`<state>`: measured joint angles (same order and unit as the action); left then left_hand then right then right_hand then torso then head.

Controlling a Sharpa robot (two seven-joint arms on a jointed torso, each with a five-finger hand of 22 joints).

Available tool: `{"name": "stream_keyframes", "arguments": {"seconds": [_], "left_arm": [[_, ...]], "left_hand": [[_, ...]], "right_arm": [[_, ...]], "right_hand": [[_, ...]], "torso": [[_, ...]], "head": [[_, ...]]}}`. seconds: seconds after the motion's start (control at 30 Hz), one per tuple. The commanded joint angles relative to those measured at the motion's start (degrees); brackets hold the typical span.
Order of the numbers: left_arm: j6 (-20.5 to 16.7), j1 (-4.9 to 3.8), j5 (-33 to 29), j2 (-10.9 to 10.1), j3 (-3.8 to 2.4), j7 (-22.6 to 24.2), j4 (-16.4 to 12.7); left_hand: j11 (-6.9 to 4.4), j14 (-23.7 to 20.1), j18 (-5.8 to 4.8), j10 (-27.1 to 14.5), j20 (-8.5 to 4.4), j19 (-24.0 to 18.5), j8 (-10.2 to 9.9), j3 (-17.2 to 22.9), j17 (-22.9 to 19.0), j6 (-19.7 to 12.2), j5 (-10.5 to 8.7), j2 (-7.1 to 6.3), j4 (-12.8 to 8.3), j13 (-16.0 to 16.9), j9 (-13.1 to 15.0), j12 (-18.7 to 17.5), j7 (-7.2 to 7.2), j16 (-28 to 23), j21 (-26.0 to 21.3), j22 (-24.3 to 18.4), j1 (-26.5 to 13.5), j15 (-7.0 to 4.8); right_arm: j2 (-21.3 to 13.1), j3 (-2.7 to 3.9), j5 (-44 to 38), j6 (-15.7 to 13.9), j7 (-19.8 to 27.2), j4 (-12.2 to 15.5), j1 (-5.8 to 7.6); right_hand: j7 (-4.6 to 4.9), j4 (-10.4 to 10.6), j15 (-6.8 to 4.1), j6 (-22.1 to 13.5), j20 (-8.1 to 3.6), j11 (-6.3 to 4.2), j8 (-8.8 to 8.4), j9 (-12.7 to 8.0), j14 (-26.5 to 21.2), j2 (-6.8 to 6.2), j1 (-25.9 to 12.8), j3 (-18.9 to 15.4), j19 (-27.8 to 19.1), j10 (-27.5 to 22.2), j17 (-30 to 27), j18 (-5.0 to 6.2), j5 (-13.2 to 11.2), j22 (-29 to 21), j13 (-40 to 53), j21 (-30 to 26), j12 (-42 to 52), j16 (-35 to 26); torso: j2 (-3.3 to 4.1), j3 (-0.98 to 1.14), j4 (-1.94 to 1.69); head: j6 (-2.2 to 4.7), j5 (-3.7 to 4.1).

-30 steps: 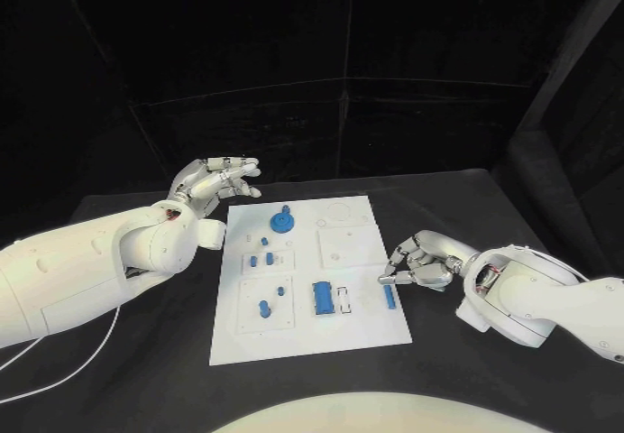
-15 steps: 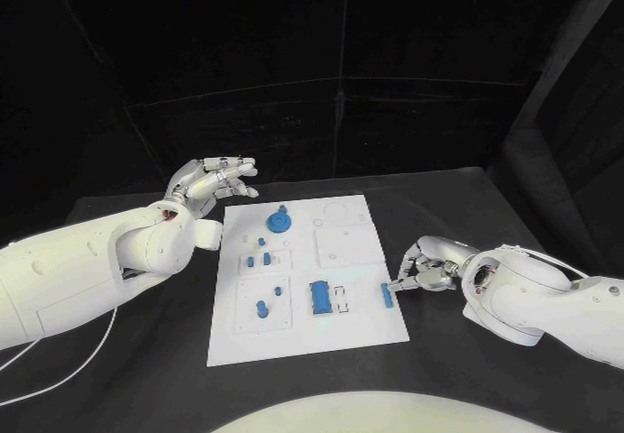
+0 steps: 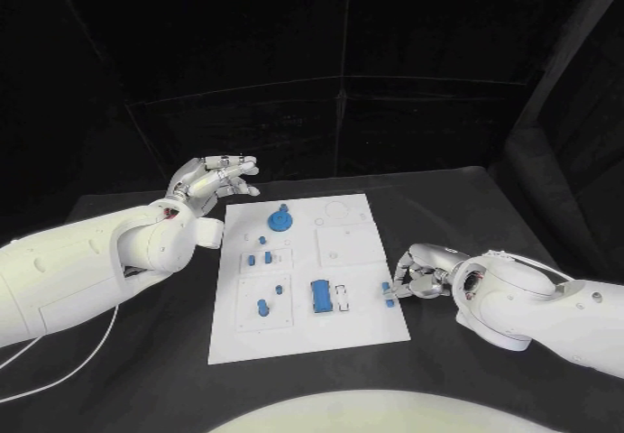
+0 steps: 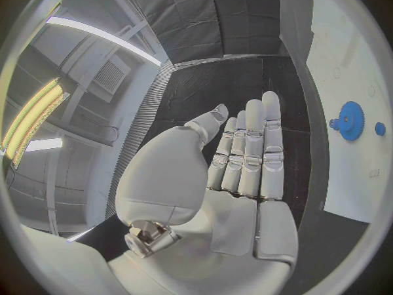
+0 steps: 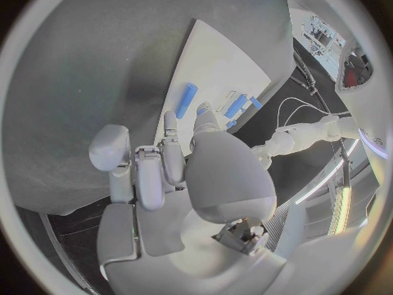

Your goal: Assemble the parts on the task board

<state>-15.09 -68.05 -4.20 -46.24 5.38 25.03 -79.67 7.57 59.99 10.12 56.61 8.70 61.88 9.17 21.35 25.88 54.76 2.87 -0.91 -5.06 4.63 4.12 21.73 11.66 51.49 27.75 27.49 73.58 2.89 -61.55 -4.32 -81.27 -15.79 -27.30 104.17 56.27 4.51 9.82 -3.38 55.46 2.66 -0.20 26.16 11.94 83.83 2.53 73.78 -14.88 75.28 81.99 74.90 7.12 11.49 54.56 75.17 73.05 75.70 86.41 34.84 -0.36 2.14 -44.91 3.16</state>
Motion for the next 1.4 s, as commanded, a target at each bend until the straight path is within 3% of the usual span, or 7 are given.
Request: {"name": "stream_keyframes", "arguments": {"seconds": [0.03,0.47,0.73,0.9,1.07,1.2,1.4], "left_arm": [[0.84,-0.08,0.59,-0.02,-0.01,0.42,0.05],[0.76,-0.07,0.75,-0.13,0.0,0.3,0.03],[0.7,-0.08,0.76,-0.21,0.01,0.21,-0.04],[0.78,-0.08,0.76,-0.2,0.01,0.09,-0.11],[0.77,-0.08,0.76,-0.24,0.01,0.02,-0.16],[0.83,-0.09,0.76,-0.22,0.01,-0.02,-0.23],[0.87,-0.09,1.01,-0.31,0.01,-0.15,-0.28]], "left_hand": [[-0.03,-0.35,0.24,-0.4,-0.08,-0.26,0.37,0.1,-0.09,-0.38,0.11,-0.01,-0.38,-0.08,0.02,0.33,0.08,0.34,0.13,0.08,0.51,0.12],[-0.03,-0.35,0.24,-0.4,-0.08,-0.26,0.37,0.1,-0.09,-0.38,0.11,-0.01,-0.38,-0.08,0.02,0.33,0.08,0.34,0.13,0.08,0.51,0.12],[-0.01,-0.38,0.23,-0.43,-0.09,-0.3,0.38,0.12,-0.13,-0.42,0.11,-0.06,-0.43,-0.1,0.02,0.35,0.1,0.36,0.16,0.1,0.49,0.13],[-0.01,-0.38,0.23,-0.43,-0.09,-0.3,0.38,0.12,-0.13,-0.42,0.11,-0.06,-0.43,-0.1,0.02,0.35,0.1,0.36,0.16,0.1,0.49,0.13],[-0.01,-0.38,0.23,-0.43,-0.09,-0.3,0.38,0.12,-0.13,-0.42,0.11,-0.06,-0.43,-0.1,0.02,0.35,0.1,0.36,0.16,0.1,0.49,0.13],[-0.01,-0.38,0.23,-0.43,-0.09,-0.3,0.38,0.12,-0.13,-0.42,0.11,-0.06,-0.43,-0.1,0.02,0.35,0.1,0.36,0.16,0.1,0.49,0.13],[-0.01,-0.38,0.23,-0.43,-0.09,-0.3,0.38,0.12,-0.13,-0.42,0.11,-0.06,-0.43,-0.1,0.02,0.35,0.1,0.36,0.16,0.1,0.49,0.13]], "right_arm": [[0.49,0.0,-0.97,0.47,-0.05,-0.23,-0.09],[3.79,0.01,-5.78,0.73,-1.28,-1.93,-0.69],[7.13,0.02,-13.88,4.58,-4.06,-3.66,-0.76],[8.27,0.02,-15.86,5.95,-4.5,-3.98,-0.96],[8.82,0.02,-16.62,7.51,-4.72,-4.2,-1.05],[9.07,0.02,-17.2,8.96,-4.86,-4.27,-1.07],[9.05,0.02,-17.64,10.83,-5.11,-4.21,-1.09]], "right_hand": [[-0.02,-0.43,-0.38,0.49,-0.08,0.24,-0.28,0.08,4.91,0.12,0.91,0.03,0.36,0.19,8.83,-0.88,0.29,0.11,0.41,0.38,0.02,0.36],[-0.03,-3.33,-0.4,0.95,-0.1,0.2,-0.86,0.21,4.93,0.5,4.46,0.51,0.47,0.33,8.97,-0.93,-0.1,0.45,0.79,0.5,0.23,0.44],[0.34,-4.72,-0.2,0.29,0.01,0.49,-1.49,0.17,4.77,0.13,5.56,0.32,0.08,-0.26,8.31,-0.84,-1.02,-0.19,0.16,0.1,-0.54,0.08],[0.4,-6.06,-0.14,0.22,0.09,0.54,-1.6,0.28,4.73,1.12,7.26,1.37,-0.06,-0.49,8.2,-0.8,-2.46,-0.32,0.12,-0.05,-0.67,0.0],[0.34,-7.39,-0.2,0.15,0.07,0.47,-1.89,0.26,4.69,2.25,9.04,2.92,-0.16,-0.78,8.02,-0.77,-2.07,-0.45,-0.02,-0.16,-0.91,-0.11],[0.24,-9.56,-0.45,0.38,-0.13,0.26,-2.62,-0.05,4.66,3.75,12.16,6.1,-0.22,-1.4,7.92,-0.73,2.73,-0.49,-0.26,-0.23,-1.43,-0.19],[0.43,-12.0,-0.36,1.81,-0.21,0.3,-3.73,-0.54,4.63,3.56,12.97,11.96,-0.36,-1.9,7.84,-0.77,4.59,-0.4,-0.61,-0.23,-2.09,-0.27]], "torso": [[-0.07,0.07,0.0],[-0.04,0.0,0.08],[-0.02,-0.03,-0.06],[0.01,-0.02,-0.04],[0.01,-0.02,0.07],[0.02,0.0,-0.03],[-0.03,-0.02,-0.01]], "head": [[0.16,-0.17],[0.45,-0.51],[0.44,-0.68],[0.44,-0.8],[0.41,-0.98],[0.37,-0.97],[0.22,-1.05]]}}
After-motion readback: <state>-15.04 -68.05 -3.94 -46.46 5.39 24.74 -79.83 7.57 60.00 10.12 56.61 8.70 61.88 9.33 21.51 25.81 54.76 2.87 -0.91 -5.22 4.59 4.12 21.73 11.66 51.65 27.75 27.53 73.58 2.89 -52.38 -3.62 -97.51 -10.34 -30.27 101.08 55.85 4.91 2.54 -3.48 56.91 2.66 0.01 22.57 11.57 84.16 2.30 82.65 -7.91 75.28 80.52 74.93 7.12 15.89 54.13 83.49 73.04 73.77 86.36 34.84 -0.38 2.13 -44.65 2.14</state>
